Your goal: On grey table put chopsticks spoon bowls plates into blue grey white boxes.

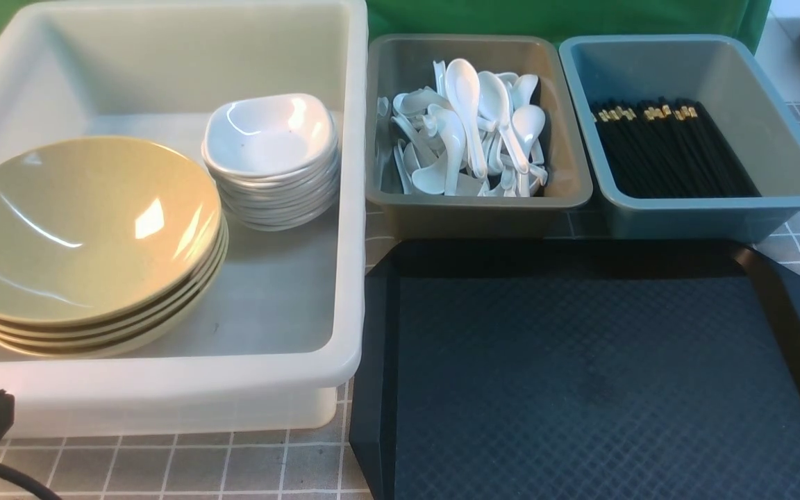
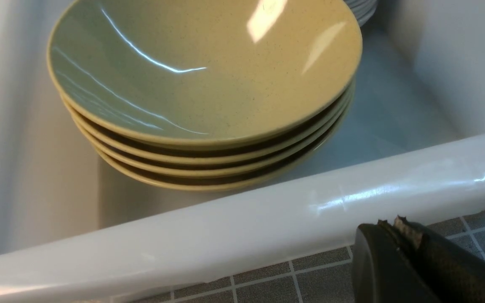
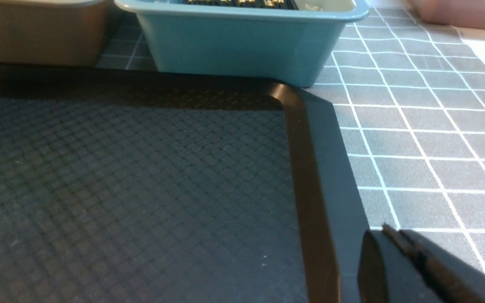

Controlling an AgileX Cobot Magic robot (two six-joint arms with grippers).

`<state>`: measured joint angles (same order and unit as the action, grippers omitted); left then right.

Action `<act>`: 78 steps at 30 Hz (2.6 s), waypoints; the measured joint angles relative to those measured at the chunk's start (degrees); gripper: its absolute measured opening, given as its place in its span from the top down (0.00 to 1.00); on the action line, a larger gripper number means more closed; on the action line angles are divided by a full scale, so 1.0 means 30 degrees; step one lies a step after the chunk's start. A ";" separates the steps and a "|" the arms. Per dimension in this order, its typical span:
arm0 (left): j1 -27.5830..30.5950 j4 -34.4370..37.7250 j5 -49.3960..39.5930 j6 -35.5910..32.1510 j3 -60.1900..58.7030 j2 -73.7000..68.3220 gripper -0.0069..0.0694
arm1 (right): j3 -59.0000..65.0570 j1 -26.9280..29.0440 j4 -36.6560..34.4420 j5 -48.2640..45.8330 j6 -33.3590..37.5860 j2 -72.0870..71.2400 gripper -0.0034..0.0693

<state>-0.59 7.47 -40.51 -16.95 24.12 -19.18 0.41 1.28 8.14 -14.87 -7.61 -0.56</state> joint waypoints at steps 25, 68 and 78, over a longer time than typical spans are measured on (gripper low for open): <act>-0.0623 0.0502 0.3011 0.0000 -0.0634 0.0354 0.92 | 0.0000 0.0000 0.0013 -0.0014 0.0000 0.0000 0.93; 0.1140 -0.0644 0.7320 0.1808 -0.8552 0.6625 0.92 | 0.0000 0.0000 0.0022 -0.0036 0.0000 0.0000 0.88; 0.1140 -0.0644 0.7320 0.1808 -0.8552 0.6625 0.92 | 0.0000 0.0000 0.0022 -0.0036 0.0000 0.0000 0.86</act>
<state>2.83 5.53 -18.55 -11.52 -1.54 0.69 0.41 1.28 8.20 -14.97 -7.61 -0.56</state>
